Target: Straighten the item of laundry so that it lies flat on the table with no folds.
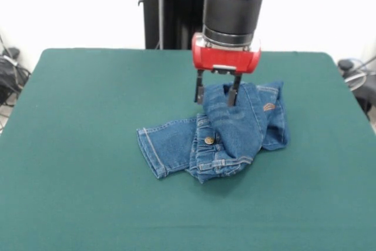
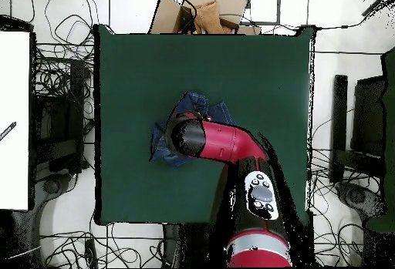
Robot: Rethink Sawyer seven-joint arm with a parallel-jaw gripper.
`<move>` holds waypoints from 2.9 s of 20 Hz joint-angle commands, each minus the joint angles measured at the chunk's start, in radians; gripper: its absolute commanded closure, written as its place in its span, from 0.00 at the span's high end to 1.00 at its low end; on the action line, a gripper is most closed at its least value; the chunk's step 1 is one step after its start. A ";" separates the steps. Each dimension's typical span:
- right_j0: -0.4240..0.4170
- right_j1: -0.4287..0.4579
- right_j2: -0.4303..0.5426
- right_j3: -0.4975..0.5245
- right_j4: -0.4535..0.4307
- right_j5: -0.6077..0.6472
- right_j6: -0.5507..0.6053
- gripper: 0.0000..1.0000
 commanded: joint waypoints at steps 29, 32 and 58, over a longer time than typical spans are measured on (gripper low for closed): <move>0.022 0.074 0.064 -0.061 -0.035 0.027 0.084 1.00; 0.023 0.076 0.072 -0.052 -0.034 0.021 0.086 1.00; 0.014 0.054 0.091 -0.013 -0.054 0.000 0.063 1.00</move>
